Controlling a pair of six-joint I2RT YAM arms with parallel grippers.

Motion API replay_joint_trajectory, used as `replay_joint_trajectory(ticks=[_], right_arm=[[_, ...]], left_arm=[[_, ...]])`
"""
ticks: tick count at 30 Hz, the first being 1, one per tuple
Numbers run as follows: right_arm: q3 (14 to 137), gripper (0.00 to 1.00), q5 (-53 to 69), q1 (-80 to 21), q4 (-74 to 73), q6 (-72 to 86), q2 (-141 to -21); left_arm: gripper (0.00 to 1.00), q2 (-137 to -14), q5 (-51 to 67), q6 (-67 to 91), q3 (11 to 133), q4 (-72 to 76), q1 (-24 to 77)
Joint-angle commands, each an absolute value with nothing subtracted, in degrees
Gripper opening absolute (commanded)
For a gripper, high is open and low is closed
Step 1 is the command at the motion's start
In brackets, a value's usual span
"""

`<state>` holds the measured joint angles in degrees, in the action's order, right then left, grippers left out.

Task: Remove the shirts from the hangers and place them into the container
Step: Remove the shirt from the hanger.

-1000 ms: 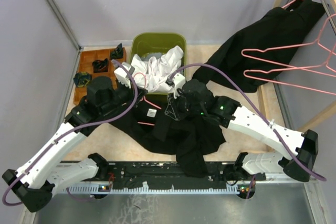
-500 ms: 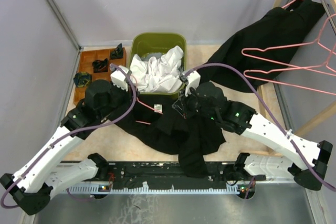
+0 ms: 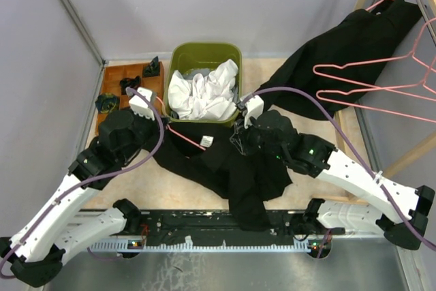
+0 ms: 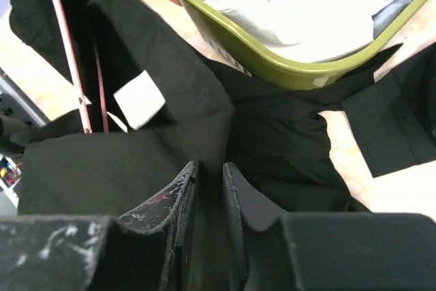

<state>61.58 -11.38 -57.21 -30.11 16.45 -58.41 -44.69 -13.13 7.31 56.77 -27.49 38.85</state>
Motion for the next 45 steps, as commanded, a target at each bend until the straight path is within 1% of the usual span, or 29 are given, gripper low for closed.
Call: replay_joint_trajectory(ticks=[1, 2, 5, 7, 11, 13, 15, 16, 21, 24, 26, 27, 28, 30, 31, 32, 34, 39, 45], right_arm=[[62.8, 0.30, -5.3, -57.0, -26.9, 13.3, -54.6], [63.0, 0.38, -4.0, -57.0, -25.6, 13.9, -54.2], [63.2, 0.41, 0.5, -57.0, -22.3, 15.5, -54.4], [63.2, 0.48, 4.0, -57.0, -20.7, 15.9, -55.5], [64.1, 0.54, 6.1, -57.0, -21.0, 17.4, -59.7], [65.3, 0.55, 7.1, -57.1, -23.2, 17.5, -62.6], [67.4, 0.53, 8.3, -57.0, -27.1, 17.3, -65.6], [68.7, 0.50, 9.0, -57.0, -28.9, 17.2, -67.0], [70.9, 0.30, 11.3, -57.1, -32.7, 16.5, -70.0], [70.2, 0.17, 11.3, -57.0, -33.0, 15.7, -69.1], [69.3, 0.06, 11.2, -57.0, -32.9, 15.3, -67.9], [69.0, 0.04, 11.3, -57.1, -32.7, 15.2, -67.3], [68.7, 0.07, 11.2, -57.0, -32.3, 15.2, -66.7], [67.8, 0.26, 10.6, -57.1, -31.2, 15.6, -65.3], [67.4, 0.33, 10.4, -57.0, -30.7, 15.9, -64.7], [67.2, 0.37, 10.7, -57.0, -30.3, 15.9, -64.3], [66.8, 0.41, 11.7, -57.1, -29.9, 15.9, -63.9], [67.2, 0.40, 13.7, -57.0, -31.2, 16.2, -65.2], [68.2, 0.29, 16.1, -57.1, -33.3, 16.3, -67.4]], left_arm=[[0.00, -44.1, -14.8, 6.9, 56.1, -27.0, 38.6], [0.00, -44.2, -14.1, 6.8, 56.1, -26.8, 38.6], [0.00, -44.8, -11.8, 6.8, 56.3, -26.4, 38.6], [0.00, -45.1, -10.5, 7.0, 56.5, -26.2, 38.6], [0.00, -45.2, -8.7, 7.1, 56.5, -25.7, 38.6], [0.00, -45.1, -8.5, 7.2, 56.5, -25.6, 38.6], [0.00, -45.1, -8.9, 7.3, 56.6, -25.6, 38.6], [0.00, -45.0, -9.1, 7.3, 56.6, -25.6, 38.6], [0.00, -44.9, -11.3, 7.3, 56.3, -25.6, 38.6], [0.00, -45.2, -12.2, 7.2, 56.3, -26.0, 38.6], [0.00, -45.3, -13.0, 7.4, 56.3, -26.3, 38.6], [0.00, -45.3, -13.3, 7.6, 56.2, -26.4, 38.6], [0.00, -45.4, -13.5, 7.6, 56.2, -26.3, 38.6], [0.00, -45.4, -13.4, 7.6, 56.1, -26.3, 38.6], [0.00, -45.4, -13.4, 7.5, 56.1, -26.2, 38.6], [0.00, -45.5, -13.2, 7.5, 56.1, -26.2, 38.6], [0.00, -45.7, -13.1, 7.4, 56.2, -26.1, 38.6], [0.00, -46.0, -13.1, 7.5, 56.3, -26.0, 38.6], [0.00, -46.0, -13.4, 7.5, 56.3, -26.1, 38.6]])
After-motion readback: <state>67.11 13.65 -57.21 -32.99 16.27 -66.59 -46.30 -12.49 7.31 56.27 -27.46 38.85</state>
